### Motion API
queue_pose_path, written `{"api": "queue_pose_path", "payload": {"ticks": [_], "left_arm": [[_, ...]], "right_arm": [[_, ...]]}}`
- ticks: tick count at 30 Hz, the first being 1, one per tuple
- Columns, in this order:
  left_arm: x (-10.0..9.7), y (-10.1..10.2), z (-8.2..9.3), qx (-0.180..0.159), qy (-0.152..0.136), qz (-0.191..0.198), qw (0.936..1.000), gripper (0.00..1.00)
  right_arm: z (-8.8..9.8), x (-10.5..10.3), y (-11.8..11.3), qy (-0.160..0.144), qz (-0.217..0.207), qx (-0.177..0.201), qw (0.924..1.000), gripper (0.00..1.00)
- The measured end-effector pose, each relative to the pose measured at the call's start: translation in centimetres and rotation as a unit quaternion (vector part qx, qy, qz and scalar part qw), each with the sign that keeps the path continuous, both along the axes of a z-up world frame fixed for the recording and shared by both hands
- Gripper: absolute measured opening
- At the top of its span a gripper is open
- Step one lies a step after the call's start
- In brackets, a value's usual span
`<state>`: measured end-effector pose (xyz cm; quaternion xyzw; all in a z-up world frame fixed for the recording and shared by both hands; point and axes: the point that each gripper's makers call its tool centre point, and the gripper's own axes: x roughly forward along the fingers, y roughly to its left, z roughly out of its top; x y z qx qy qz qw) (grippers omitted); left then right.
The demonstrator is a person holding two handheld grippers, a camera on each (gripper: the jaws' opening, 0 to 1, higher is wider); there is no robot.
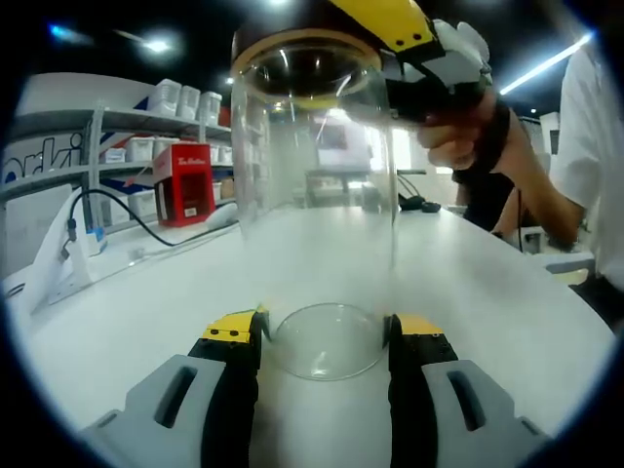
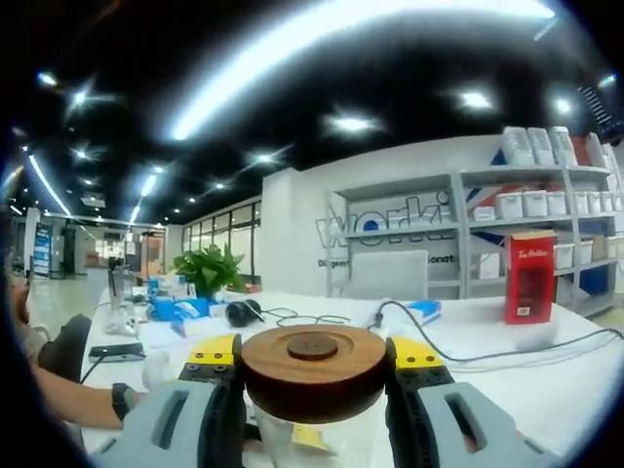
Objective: Clamp the coffee can twist off the lid put the lid on the table pick up the lid cover the can tighten the lid
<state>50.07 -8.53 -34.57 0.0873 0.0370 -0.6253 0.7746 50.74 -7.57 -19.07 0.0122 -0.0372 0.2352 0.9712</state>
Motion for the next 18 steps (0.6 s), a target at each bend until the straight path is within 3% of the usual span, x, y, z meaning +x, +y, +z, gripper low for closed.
{"api": "queue_pose_path", "payload": {"ticks": [11,18], "left_arm": [[-0.04,-0.03,0.00,0.000,0.001,0.000,1.0000,0.43],[-0.10,-0.05,0.00,0.000,0.001,0.000,1.0000,0.43]], "right_arm": [[-0.07,-0.07,-0.28,-0.005,-0.077,-0.013,0.9969,0.53],[-0.12,-0.06,-0.41,0.000,-0.089,-0.014,0.9959,0.53]]}}
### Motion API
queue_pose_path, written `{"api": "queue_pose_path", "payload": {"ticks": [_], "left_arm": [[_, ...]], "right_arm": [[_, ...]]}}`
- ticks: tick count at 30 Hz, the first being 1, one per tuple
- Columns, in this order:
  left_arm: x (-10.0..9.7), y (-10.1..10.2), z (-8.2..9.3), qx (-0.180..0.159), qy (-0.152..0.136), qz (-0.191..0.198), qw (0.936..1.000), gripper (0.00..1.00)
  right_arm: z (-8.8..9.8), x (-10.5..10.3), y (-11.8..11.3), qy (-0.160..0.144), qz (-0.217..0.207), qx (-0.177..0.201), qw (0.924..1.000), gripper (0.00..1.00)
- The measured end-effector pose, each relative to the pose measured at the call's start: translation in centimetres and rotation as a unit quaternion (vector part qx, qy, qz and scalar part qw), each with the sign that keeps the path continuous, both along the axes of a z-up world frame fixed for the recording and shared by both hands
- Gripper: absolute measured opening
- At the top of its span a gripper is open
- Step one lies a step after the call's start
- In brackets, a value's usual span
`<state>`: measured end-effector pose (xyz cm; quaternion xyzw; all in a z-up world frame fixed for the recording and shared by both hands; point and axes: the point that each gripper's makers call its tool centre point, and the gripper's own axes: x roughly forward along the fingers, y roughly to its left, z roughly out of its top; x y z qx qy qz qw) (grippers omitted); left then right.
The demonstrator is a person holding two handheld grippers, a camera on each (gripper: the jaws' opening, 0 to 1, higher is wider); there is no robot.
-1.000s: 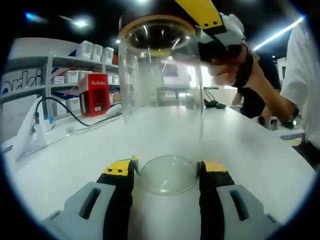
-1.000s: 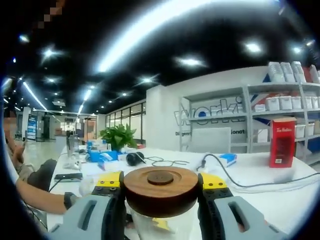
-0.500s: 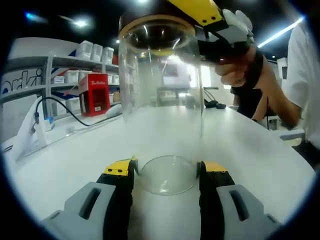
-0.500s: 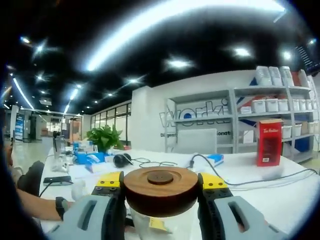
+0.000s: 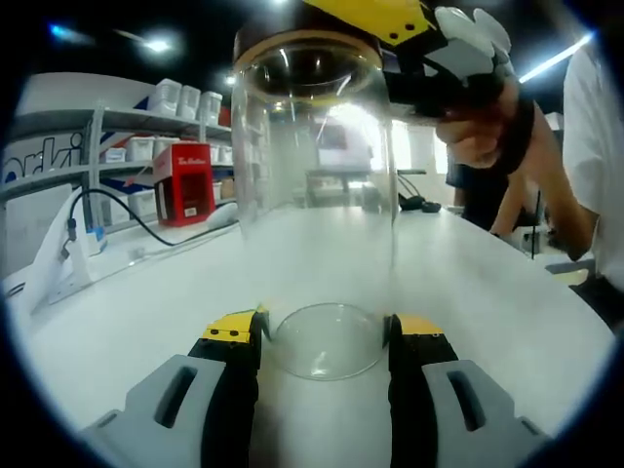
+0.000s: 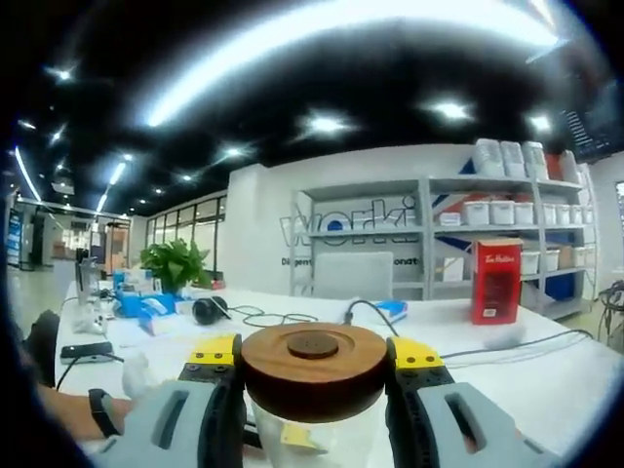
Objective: Clamp the coffee can twist off the lid put the lid on the table pick up the lid cover the can tighten the lid
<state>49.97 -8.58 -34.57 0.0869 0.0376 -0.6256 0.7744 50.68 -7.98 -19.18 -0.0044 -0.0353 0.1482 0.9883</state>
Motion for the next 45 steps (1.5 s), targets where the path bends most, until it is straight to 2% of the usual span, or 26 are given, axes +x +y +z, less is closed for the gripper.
{"api": "queue_pose_path", "payload": {"ticks": [15,22,23,30,45], "left_arm": [[0.02,0.02,-0.01,0.000,0.001,0.000,1.0000,0.43],[-0.05,0.02,-0.01,0.000,0.001,0.000,1.0000,0.43],[-0.05,0.01,-0.01,0.000,0.001,0.000,1.0000,0.43],[0.03,0.02,-0.03,0.001,0.002,0.002,1.0000,0.43],[0.34,0.05,-0.07,0.001,0.002,0.002,1.0000,0.43]], "right_arm": [[-0.04,0.02,-0.22,-0.003,-0.059,-0.005,0.9982,0.53],[-0.08,0.07,-0.35,-0.003,-0.103,-0.023,0.9944,0.53],[0.01,0.08,-0.44,-0.007,-0.111,-0.034,0.9932,0.53],[-0.18,-0.01,-0.48,-0.012,-0.151,-0.038,0.9877,0.53],[-0.37,-0.12,-0.78,0.001,-0.191,-0.048,0.9804,0.54]]}}
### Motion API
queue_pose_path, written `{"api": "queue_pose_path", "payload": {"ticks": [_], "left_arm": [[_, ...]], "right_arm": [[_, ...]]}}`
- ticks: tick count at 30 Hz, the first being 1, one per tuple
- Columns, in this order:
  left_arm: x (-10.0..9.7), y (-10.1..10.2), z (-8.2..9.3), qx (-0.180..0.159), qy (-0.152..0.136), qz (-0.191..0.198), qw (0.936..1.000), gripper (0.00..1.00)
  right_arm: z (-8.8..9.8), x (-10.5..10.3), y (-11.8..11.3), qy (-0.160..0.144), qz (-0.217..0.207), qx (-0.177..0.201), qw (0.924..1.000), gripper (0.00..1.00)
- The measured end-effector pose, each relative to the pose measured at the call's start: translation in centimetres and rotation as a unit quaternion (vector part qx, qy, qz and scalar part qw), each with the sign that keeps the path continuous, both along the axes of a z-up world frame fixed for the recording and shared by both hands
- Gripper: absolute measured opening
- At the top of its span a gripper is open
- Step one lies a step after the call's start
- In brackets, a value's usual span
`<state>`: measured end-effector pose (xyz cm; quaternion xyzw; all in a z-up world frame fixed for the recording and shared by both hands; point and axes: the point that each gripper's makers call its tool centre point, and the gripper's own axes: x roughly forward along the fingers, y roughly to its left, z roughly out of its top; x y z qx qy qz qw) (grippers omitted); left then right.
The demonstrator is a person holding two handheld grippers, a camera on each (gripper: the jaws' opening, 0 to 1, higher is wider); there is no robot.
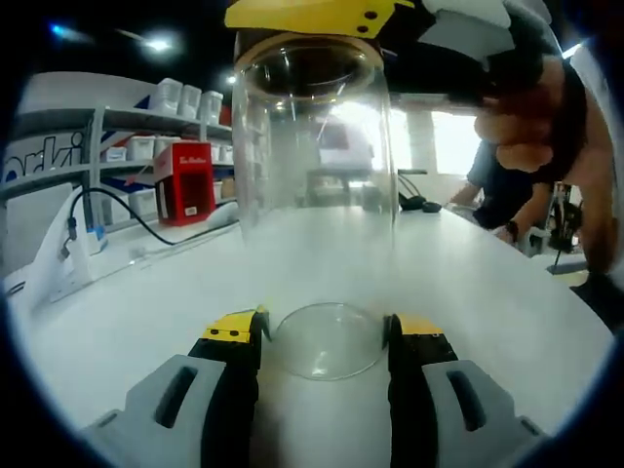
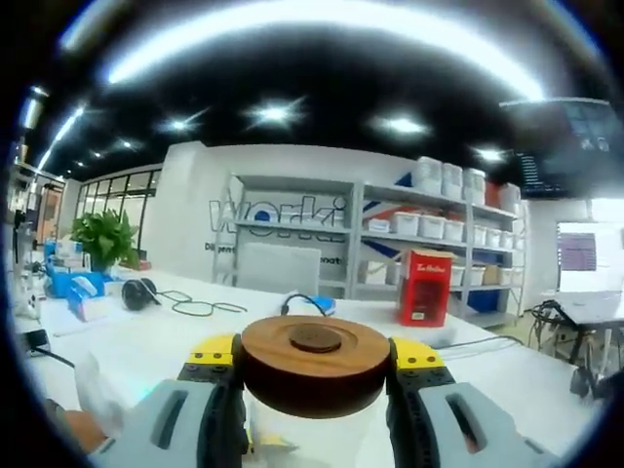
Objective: Clamp the coffee can twist off the lid put the lid on the table pick up the lid cover the can tighten the lid
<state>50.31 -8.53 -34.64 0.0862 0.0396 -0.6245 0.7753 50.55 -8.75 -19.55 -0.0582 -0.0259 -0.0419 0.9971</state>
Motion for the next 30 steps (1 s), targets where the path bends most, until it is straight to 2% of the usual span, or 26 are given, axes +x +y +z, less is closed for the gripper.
{"api": "queue_pose_path", "payload": {"ticks": [9,16,21,23,28,30], "left_arm": [[0.0,0.0,0.0,0.000,0.000,-0.001,1.0000,0.43],[0.0,0.0,0.0,0.000,0.000,-0.002,1.0000,0.43],[0.0,0.0,0.0,0.000,0.000,-0.003,1.0000,0.43],[-0.1,-0.1,0.0,-0.001,0.000,-0.003,1.0000,0.43],[-0.1,-0.1,0.0,-0.001,0.000,-0.003,1.0000,0.43],[-0.2,-0.1,0.0,0.000,0.000,-0.003,1.0000,0.43]], "right_arm": [[0.0,-0.1,-0.1,-0.004,0.002,-0.001,1.0000,0.54],[0.4,-0.3,0.0,-0.012,0.025,-0.014,0.9995,0.54],[0.5,-0.6,0.1,-0.011,0.066,-0.022,0.9975,0.60],[0.6,-1.2,0.1,-0.008,0.080,-0.043,0.9958,0.59],[1.3,-3.3,0.8,-0.010,0.159,-0.024,0.9869,0.59],[1.5,-3.5,-0.1,-0.007,0.156,-0.027,0.9873,0.58]]}}
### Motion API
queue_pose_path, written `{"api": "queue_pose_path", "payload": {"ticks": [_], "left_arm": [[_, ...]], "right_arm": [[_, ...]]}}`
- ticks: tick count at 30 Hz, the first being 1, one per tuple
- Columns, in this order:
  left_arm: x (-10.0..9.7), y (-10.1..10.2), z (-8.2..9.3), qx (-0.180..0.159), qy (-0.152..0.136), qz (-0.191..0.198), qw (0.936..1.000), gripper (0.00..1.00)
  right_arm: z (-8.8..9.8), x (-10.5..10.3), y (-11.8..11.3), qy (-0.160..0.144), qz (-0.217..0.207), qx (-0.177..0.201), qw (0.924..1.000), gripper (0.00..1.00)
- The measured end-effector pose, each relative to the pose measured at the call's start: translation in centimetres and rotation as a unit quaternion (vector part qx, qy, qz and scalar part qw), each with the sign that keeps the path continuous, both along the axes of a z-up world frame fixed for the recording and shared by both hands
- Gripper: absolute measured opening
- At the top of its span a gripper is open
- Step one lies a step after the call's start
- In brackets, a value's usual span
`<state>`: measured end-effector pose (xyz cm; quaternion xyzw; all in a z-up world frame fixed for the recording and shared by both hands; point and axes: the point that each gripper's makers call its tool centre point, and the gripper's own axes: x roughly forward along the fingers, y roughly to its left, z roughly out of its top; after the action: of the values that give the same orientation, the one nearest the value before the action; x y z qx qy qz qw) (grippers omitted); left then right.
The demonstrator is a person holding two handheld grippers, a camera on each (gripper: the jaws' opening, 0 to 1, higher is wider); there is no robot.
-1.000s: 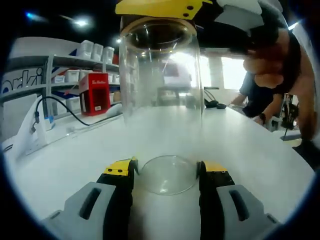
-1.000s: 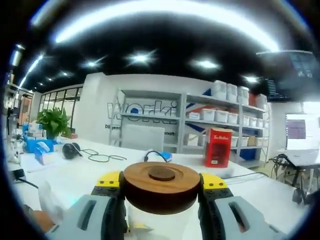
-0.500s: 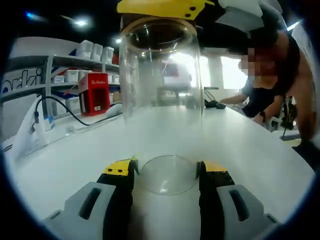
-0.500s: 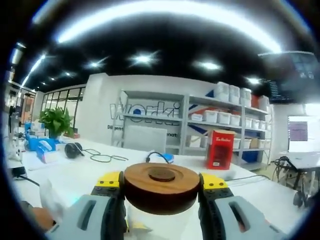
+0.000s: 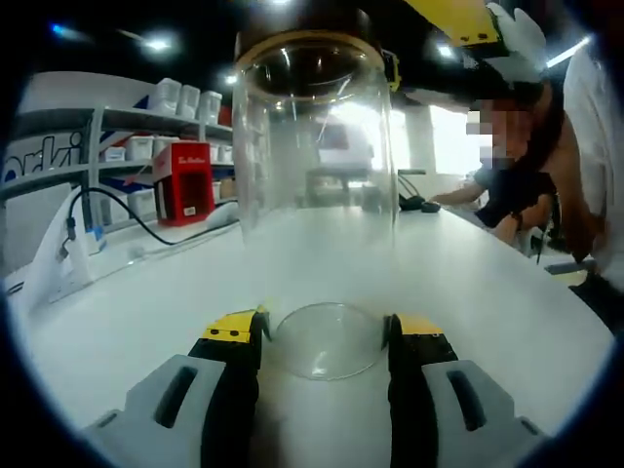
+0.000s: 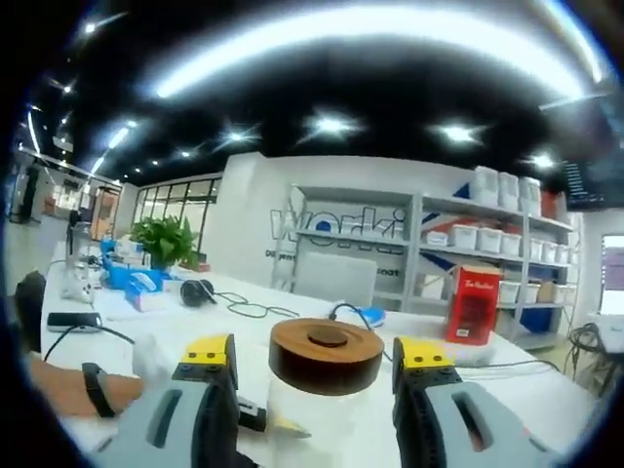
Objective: Clamp the coffee can twist off the lid put the lid on the table pick up the lid cover the can tighten the lid
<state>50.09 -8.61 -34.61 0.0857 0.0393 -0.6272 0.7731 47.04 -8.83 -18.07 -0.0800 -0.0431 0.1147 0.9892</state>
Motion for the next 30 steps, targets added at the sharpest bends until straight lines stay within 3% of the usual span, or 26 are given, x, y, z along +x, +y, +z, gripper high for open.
{"api": "queue_pose_path", "payload": {"ticks": [2,3,5,7,9,11,14,16,17,20,21,22,23,25,27,28,30], "left_arm": [[-0.1,0.0,0.0,0.000,0.000,0.000,1.0000,0.43],[-0.1,0.0,0.0,0.000,0.000,0.000,1.0000,0.43],[-0.1,0.0,0.0,0.000,0.000,-0.001,1.0000,0.43],[-0.2,0.0,0.0,0.000,0.000,-0.002,1.0000,0.43],[-0.2,0.0,0.0,0.000,0.000,-0.002,1.0000,0.43],[-0.2,0.0,0.0,0.000,0.000,-0.002,1.0000,0.43],[-0.3,0.0,0.1,0.000,0.000,-0.002,1.0000,0.43],[-0.3,0.0,0.0,0.000,0.001,-0.002,1.0000,0.43],[-0.3,0.0,0.1,0.000,0.000,-0.002,1.0000,0.43],[-0.3,0.0,0.1,0.000,0.001,-0.002,1.0000,0.43],[-0.4,0.0,0.1,0.000,0.001,-0.002,1.0000,0.43],[-0.4,0.0,0.1,0.000,0.001,-0.002,1.0000,0.43],[-0.4,0.0,0.1,0.000,0.001,-0.002,1.0000,0.43],[-0.4,0.0,0.1,0.000,0.001,-0.002,1.0000,0.43],[-0.4,0.0,0.1,0.000,0.001,-0.002,1.0000,0.43],[-0.3,0.0,0.1,0.000,0.001,-0.003,1.0000,0.43],[-0.1,0.0,0.1,0.000,0.001,-0.003,1.0000,0.43]], "right_arm": [[0.7,-0.2,-1.3,-0.011,0.008,-0.033,0.9994,0.58],[1.0,-0.3,-1.6,-0.013,0.029,-0.026,0.9992,0.58],[1.8,-0.6,-1.6,-0.005,0.094,0.034,0.9950,0.60],[2.6,-1.1,-1.3,0.006,0.169,0.089,0.9816,0.60],[2.8,-1.9,-0.7,0.016,0.251,0.078,0.9647,0.59],[2.4,-2.6,-0.4,0.020,0.316,0.031,0.9480,0.59],[1.8,-1.7,-1.0,0.032,0.329,-0.007,0.9437,0.59],[1.7,-1.4,-0.9,0.045,0.361,-0.008,0.9313,0.60],[1.9,-1.3,-0.8,0.044,0.382,-0.005,0.9233,0.60],[1.8,-1.5,-0.2,0.055,0.453,0.001,0.8899,0.64],[1.7,-0.8,-0.3,0.051,0.451,-0.013,0.8909,0.64],[1.7,0.3,-0.6,0.037,0.438,-0.026,0.8978,0.62],[1.7,1.3,-0.8,0.043,0.438,-0.017,0.8979,0.57],[1.6,1.9,-0.5,0.055,0.456,0.010,0.8882,0.56],[1.5,1.3,0.1,0.073,0.498,0.032,0.8632,0.60],[1.4,1.3,0.2,0.077,0.507,0.036,0.8575,0.62],[1.5,1.6,0.3,0.072,0.513,0.031,0.8549,0.62]]}}
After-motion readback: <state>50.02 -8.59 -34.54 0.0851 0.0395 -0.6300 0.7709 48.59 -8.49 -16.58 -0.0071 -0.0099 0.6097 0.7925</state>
